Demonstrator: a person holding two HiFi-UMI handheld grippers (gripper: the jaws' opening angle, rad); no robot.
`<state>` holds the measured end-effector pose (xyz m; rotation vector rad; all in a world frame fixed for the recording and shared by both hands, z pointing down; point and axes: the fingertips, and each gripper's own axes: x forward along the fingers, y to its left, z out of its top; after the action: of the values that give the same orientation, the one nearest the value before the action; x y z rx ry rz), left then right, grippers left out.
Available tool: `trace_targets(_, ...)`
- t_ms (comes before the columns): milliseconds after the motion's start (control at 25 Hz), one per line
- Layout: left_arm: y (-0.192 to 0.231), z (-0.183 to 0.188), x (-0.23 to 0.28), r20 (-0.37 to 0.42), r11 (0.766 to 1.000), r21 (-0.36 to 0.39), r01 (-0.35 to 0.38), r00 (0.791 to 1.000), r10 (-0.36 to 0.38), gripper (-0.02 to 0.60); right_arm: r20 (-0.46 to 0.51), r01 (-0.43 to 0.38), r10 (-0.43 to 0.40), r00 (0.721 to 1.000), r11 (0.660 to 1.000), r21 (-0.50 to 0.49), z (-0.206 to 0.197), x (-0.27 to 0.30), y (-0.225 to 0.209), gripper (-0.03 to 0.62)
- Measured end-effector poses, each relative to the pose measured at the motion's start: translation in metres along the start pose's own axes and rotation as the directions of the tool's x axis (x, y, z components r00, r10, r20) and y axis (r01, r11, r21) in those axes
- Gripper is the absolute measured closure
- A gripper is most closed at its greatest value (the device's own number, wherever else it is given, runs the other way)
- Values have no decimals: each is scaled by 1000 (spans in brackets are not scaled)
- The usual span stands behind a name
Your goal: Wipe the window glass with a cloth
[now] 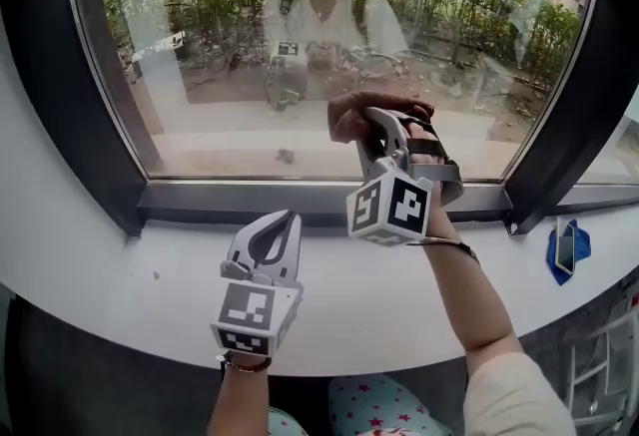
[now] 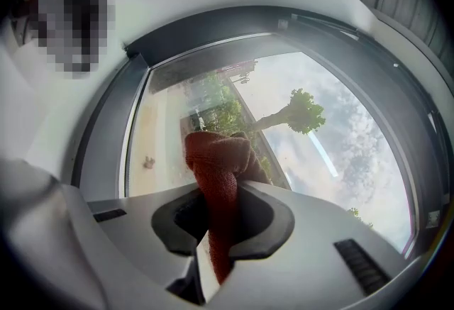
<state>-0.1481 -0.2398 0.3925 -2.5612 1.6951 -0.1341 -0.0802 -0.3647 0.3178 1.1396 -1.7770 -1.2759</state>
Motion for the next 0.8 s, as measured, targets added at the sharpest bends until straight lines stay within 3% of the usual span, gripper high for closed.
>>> trace_targets(320, 2, -2, 2, -6, 1000, -5, 1, 1000, -1, 561, -9, -60, 60, 998, 998, 23, -6, 0, 30, 533)
trace_targets(520, -1, -5, 5, -11, 1000, -3, 19, 1000, -19, 561, -32, -93, 92, 995, 995, -19, -16, 2, 56, 531)
trace_targets(800, 4, -5, 5, -6, 1000, -15, 13, 1000, -14, 561, -44, -177, 181, 983, 981, 73, -23, 3, 84, 526)
